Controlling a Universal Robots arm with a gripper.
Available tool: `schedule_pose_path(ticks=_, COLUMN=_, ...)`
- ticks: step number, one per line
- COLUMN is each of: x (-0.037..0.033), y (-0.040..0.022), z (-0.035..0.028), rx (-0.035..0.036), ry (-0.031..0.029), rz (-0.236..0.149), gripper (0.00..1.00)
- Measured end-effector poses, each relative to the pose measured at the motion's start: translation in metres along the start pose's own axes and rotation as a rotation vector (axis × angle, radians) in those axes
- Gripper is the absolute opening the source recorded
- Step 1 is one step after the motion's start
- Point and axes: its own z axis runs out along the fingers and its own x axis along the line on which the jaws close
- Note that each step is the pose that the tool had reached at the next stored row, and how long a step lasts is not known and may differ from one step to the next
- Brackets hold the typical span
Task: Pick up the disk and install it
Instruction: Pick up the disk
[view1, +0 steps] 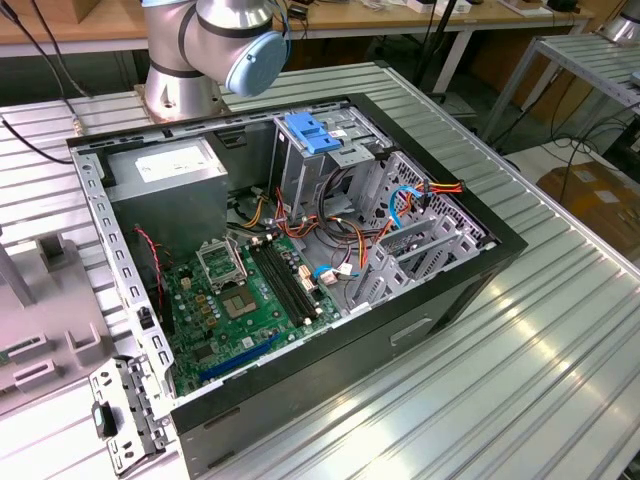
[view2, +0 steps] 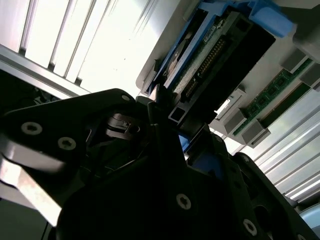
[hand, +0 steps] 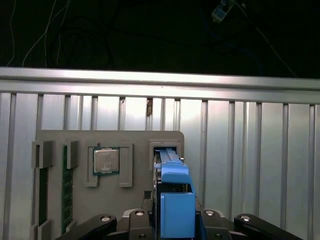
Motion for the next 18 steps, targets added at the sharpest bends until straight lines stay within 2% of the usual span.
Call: schedule_pose_path(ticks=18, x=-0.0002, y=0.0003, z=-0.0055, rx=0.0, ry=-0.0052, rz=0.0, gripper=0.37)
